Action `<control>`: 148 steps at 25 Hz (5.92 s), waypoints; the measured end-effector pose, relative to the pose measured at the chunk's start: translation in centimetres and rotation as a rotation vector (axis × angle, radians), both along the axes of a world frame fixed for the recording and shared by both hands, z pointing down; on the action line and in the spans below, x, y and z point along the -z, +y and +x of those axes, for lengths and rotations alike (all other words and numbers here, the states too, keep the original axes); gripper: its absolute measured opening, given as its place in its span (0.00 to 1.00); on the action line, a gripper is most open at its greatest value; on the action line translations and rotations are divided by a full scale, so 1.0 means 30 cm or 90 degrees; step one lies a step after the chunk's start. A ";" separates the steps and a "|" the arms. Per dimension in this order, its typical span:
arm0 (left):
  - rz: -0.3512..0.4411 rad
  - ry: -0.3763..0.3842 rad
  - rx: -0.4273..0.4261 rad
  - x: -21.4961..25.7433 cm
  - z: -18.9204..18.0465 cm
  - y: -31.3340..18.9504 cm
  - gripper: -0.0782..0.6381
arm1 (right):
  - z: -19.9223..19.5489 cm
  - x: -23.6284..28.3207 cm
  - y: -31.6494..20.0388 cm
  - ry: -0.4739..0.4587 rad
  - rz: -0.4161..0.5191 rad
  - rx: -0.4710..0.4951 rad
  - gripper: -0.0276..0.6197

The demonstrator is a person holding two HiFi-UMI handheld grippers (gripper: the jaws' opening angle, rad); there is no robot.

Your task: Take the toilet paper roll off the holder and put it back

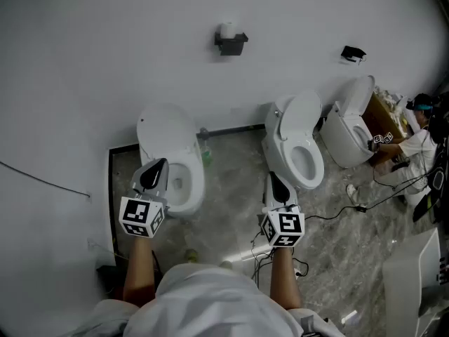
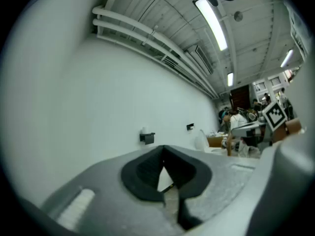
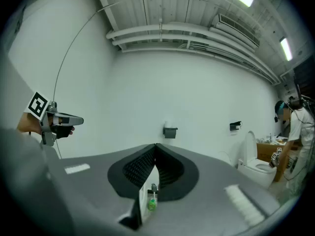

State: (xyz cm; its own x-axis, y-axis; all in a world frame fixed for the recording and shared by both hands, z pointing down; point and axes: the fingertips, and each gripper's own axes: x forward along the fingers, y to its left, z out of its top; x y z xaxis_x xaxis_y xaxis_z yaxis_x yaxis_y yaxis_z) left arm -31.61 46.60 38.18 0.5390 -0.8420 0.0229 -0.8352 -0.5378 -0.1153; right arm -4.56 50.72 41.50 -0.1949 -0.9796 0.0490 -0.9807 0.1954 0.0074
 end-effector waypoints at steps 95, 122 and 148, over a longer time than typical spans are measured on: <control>-0.039 -0.016 -0.024 -0.120 0.558 -1.047 0.11 | 0.464 -0.111 -1.087 0.012 0.012 0.025 0.05; -0.035 -0.021 0.012 -0.137 0.728 -1.462 0.11 | 0.599 -0.167 -1.548 0.026 0.012 0.077 0.05; -0.040 0.007 -0.032 -0.108 0.578 -2.310 0.11 | 0.443 -0.088 -2.355 0.014 0.018 0.023 0.05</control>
State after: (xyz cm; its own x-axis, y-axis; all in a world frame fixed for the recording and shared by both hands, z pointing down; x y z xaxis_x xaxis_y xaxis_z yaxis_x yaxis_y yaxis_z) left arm -14.26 -22.70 41.43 0.5811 -0.8109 0.0686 -0.8080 -0.5850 -0.0708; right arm 8.73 -19.94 44.13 -0.2287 -0.9732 0.0255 -0.9726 0.2295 0.0357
